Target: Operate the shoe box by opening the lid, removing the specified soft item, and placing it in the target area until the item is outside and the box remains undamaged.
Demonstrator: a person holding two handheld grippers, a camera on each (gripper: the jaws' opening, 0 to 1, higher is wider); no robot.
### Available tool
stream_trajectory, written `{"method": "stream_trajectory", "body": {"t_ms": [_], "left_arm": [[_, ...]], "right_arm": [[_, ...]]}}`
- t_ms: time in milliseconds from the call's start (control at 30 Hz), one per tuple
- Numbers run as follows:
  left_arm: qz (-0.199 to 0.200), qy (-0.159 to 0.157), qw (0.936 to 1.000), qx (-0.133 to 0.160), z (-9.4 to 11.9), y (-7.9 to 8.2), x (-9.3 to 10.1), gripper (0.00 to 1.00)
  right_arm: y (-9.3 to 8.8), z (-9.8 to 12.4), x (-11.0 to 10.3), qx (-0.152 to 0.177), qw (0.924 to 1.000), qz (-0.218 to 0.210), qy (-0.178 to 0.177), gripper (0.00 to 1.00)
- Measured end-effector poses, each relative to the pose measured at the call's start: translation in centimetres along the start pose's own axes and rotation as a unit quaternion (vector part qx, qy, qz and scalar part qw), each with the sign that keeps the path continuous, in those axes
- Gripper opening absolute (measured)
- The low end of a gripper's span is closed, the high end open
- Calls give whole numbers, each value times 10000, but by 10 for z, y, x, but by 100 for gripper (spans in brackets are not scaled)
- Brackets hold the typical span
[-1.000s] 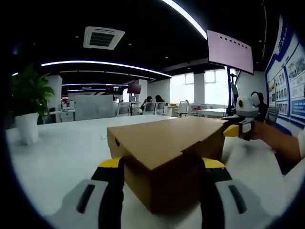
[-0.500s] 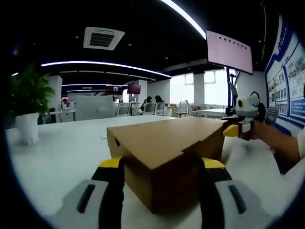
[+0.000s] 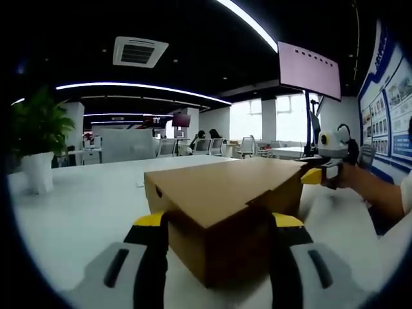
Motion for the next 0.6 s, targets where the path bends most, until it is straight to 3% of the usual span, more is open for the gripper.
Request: {"method": "stream_trajectory", "body": {"t_ms": [300,600], "left_arm": [[25,1,10000,16,4,-2,-15,63],[6,37,10000,2,5,0,0,63]], "right_arm": [[-1,3,0,7,10000,4,25,87],[-1,6,-1,-2,10000,12,38,86]]}}
Point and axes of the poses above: the point that each gripper's makers call its tool centre point, and the gripper's own axes: z roughly backward along the fingers, x roughly to its right, y roughly out of its top, the point moved 1 cm from there along z, roughly backward along the fingers, and after that the axes turned 8 degrees about -z, right-handed, at the moved point
